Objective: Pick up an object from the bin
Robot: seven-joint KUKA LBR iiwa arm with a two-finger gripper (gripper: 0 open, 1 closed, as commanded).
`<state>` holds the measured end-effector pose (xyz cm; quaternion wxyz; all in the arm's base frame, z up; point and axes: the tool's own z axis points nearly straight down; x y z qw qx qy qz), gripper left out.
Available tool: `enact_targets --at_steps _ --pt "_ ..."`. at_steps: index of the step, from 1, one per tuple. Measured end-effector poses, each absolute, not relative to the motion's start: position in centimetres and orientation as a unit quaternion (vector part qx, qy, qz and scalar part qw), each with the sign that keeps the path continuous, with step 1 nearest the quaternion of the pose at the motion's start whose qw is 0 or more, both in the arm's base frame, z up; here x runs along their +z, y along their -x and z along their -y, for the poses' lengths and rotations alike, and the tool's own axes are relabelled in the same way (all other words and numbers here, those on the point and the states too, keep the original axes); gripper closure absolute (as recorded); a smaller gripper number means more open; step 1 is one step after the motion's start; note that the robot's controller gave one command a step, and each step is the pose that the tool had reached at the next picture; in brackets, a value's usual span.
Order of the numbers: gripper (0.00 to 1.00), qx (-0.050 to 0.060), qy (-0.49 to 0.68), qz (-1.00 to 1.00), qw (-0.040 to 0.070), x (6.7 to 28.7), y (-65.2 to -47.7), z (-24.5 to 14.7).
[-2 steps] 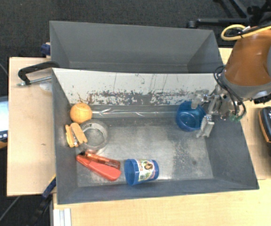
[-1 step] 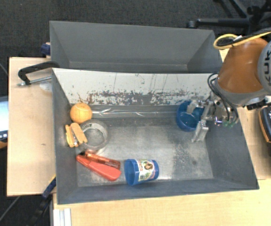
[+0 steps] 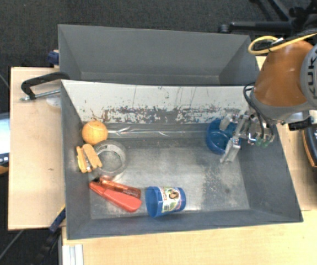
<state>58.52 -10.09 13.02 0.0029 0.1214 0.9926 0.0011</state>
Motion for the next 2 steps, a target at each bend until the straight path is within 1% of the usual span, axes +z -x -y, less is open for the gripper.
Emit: enact_targets --at_steps 1,2 --pt "0.00 0.001 -0.126 -0.992 0.000 7.5 -58.6 9.5" --pt "1.00 0.001 -0.139 -0.990 0.005 4.8 -59.0 9.7"
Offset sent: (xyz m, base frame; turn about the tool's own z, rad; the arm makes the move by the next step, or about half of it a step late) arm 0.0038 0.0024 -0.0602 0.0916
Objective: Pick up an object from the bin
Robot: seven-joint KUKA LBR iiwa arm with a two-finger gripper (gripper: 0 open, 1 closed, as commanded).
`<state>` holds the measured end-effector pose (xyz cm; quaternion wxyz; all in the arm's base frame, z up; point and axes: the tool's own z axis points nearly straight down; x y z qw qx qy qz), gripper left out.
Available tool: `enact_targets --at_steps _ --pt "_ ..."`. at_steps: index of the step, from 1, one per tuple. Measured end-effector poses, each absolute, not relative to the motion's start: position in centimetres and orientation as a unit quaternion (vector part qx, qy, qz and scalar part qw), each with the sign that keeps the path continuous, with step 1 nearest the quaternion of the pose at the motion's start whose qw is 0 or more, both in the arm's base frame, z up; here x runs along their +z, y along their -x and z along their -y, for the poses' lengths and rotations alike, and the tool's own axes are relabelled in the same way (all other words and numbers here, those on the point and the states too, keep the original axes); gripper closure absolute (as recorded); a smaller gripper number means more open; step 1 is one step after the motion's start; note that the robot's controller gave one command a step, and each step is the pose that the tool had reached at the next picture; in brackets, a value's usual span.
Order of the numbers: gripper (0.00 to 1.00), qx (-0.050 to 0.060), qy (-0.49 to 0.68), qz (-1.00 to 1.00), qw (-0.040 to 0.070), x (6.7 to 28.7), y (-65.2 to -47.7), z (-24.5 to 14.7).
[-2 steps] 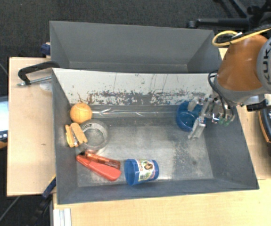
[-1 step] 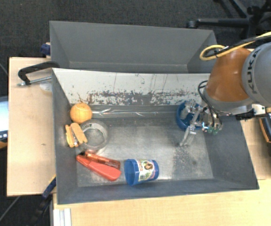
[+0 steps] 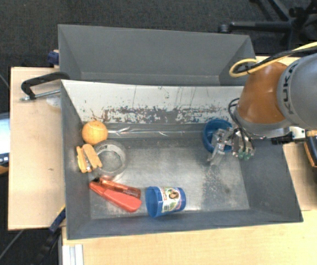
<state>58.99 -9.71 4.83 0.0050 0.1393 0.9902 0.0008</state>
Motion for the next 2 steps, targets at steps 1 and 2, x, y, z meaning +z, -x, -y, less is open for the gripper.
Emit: enact_targets --at_steps 1,2 --pt "1.00 0.001 -0.141 -0.990 0.005 4.96 -58.99 9.71" --pt "1.00 0.001 -0.142 -0.990 0.005 5.32 -58.93 9.69"
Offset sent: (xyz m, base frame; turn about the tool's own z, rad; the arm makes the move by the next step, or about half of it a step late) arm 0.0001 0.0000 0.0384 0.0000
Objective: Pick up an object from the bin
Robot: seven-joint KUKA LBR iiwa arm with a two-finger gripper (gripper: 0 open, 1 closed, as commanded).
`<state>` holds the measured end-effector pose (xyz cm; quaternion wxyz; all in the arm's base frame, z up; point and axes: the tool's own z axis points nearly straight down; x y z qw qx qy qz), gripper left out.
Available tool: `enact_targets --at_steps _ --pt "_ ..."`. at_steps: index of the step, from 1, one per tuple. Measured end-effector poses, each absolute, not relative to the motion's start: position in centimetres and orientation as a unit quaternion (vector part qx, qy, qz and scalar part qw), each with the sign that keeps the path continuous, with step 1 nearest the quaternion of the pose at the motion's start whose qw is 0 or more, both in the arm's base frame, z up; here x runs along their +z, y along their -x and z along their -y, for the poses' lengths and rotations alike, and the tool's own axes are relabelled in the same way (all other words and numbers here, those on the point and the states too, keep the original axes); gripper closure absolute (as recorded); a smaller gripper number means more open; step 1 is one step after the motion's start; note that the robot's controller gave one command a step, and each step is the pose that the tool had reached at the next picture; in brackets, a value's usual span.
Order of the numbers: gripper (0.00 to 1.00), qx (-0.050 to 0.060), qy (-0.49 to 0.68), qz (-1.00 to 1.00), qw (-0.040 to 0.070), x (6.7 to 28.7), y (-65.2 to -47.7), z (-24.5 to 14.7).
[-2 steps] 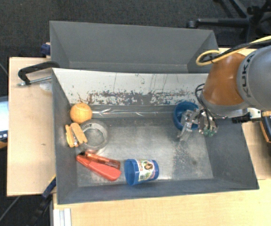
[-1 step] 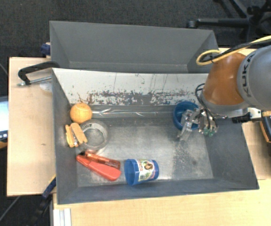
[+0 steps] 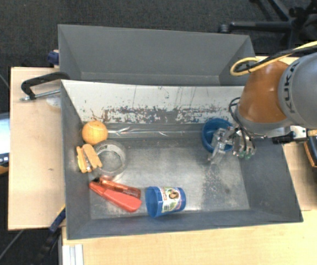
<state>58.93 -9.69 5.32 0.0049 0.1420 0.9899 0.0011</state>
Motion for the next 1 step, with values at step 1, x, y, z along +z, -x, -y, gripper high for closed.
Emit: enact_targets --at_steps 1 --pt "1.00 0.001 -0.141 -0.990 0.006 6.34 -58.96 9.68"
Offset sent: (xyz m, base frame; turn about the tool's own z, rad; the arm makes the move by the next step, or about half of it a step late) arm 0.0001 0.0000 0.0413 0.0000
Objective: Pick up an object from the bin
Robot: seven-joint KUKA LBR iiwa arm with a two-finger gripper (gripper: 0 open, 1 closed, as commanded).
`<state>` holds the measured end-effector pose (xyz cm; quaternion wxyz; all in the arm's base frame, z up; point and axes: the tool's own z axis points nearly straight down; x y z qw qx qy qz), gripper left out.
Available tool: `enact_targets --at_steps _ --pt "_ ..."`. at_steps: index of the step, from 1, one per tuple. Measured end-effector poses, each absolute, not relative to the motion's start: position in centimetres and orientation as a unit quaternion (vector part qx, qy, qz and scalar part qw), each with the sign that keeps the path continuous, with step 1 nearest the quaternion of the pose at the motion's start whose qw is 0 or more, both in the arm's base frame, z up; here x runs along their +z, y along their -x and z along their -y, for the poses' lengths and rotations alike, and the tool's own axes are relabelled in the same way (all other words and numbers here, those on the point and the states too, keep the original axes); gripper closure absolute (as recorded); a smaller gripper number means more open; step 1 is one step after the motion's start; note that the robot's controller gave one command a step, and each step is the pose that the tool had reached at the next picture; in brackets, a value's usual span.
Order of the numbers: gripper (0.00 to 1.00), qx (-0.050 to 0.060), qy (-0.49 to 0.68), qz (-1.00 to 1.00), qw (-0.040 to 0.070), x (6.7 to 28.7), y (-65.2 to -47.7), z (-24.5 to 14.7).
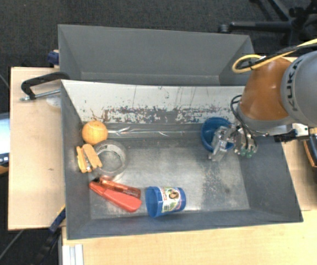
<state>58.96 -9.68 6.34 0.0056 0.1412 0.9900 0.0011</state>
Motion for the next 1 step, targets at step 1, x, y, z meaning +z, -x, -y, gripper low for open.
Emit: enact_targets --at_steps 1 --pt "1.00 0.001 -0.141 -0.990 0.006 7.02 -58.98 9.66"
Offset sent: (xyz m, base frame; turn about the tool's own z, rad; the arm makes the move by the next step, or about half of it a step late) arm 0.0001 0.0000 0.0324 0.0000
